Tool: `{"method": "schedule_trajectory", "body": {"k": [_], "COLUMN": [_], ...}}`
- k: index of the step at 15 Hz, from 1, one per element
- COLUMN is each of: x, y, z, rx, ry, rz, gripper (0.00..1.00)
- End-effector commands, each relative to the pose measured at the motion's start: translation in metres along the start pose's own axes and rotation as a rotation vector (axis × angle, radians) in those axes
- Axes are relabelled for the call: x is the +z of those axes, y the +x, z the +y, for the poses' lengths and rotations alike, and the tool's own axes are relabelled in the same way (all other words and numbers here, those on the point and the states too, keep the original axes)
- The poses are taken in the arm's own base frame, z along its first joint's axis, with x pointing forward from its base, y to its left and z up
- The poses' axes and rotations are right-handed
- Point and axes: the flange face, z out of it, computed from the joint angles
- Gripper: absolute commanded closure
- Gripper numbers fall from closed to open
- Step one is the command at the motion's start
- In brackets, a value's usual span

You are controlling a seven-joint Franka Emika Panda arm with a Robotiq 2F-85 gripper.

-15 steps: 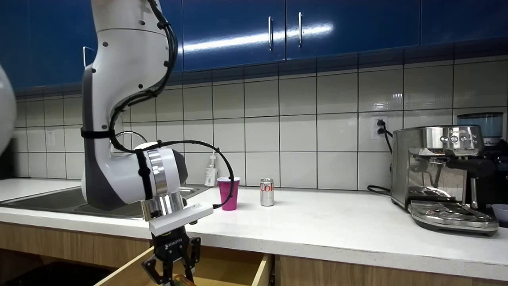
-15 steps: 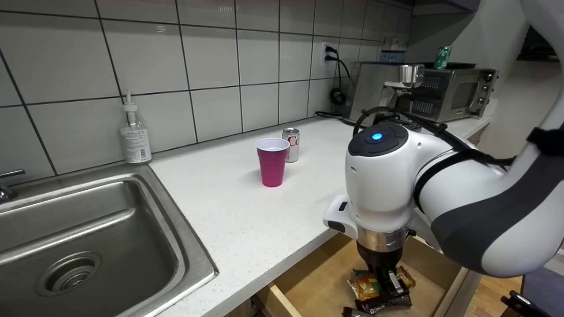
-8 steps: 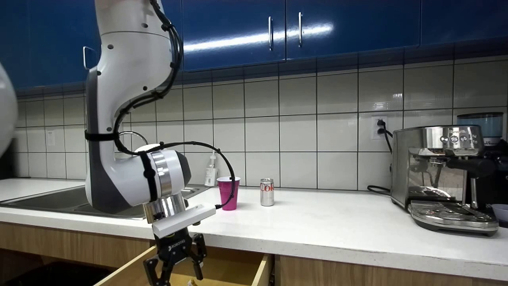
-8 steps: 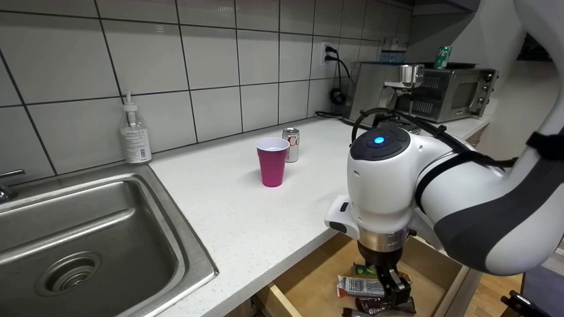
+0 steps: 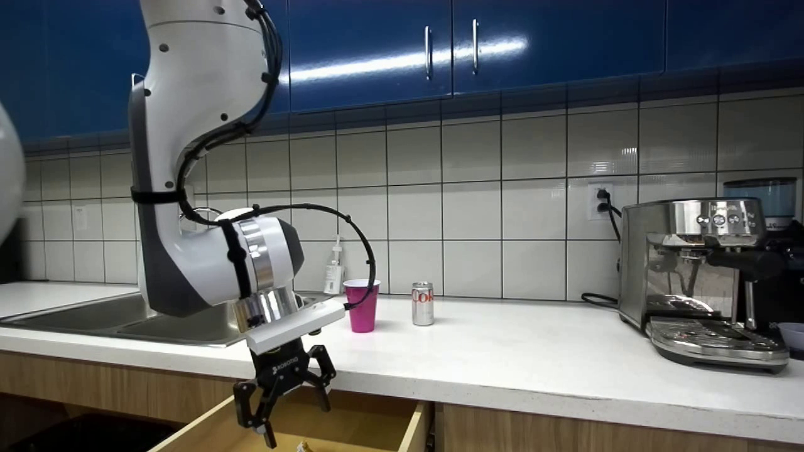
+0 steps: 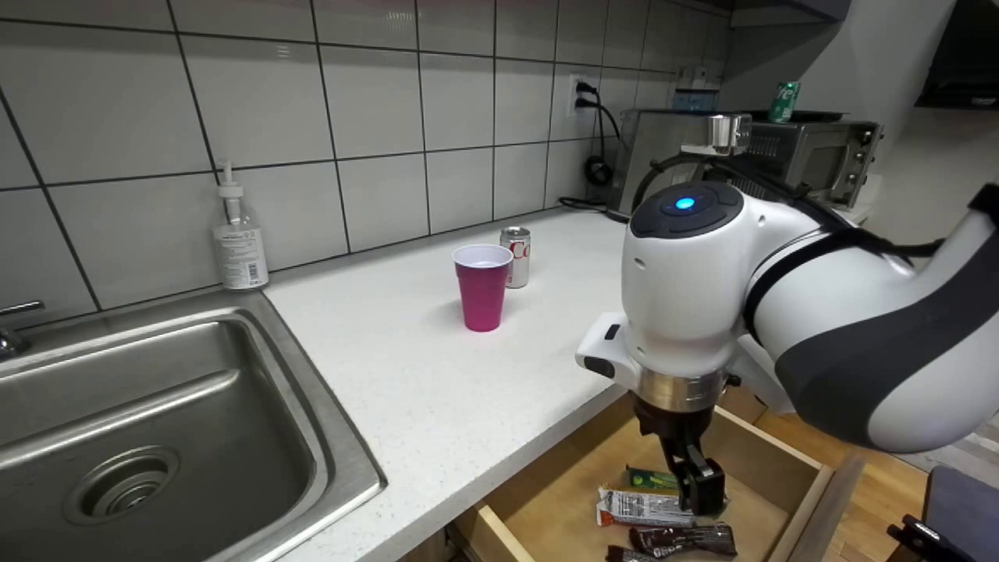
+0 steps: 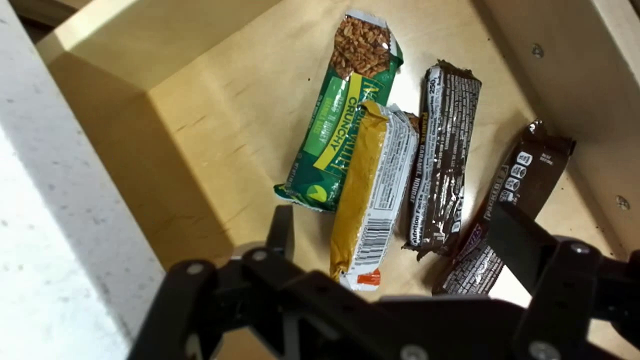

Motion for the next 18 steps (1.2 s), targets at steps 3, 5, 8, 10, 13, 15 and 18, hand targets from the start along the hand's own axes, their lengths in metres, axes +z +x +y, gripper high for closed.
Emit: {"method": "schedule_trajectory", "body": {"k": [3,5,8,10,13,15,18], "x": [-0.03,-0.036,-0.043,-0.045,-0.043,-0.04,-0.038], "y": [-0.02,-0.024,-0.029,-0.03,-0.032,-0.034,-0.039], "z": [-0.009,-0.014,-0.021,-0.027,-0.037,-0.044,-0.055], "rx": [0.167,0.253,0.392,0.478,0.594,0.662,0.765], "ry": [0.04,0.064,0.089,0.104,0.147,0.194,0.278], "rz": [-0.072,-0.112,-0.202,-0.266,-0.378,-0.454,-0.56], "gripper": [0.0,0.0,0.0,0.0,0.0,0.0,0.0]}}
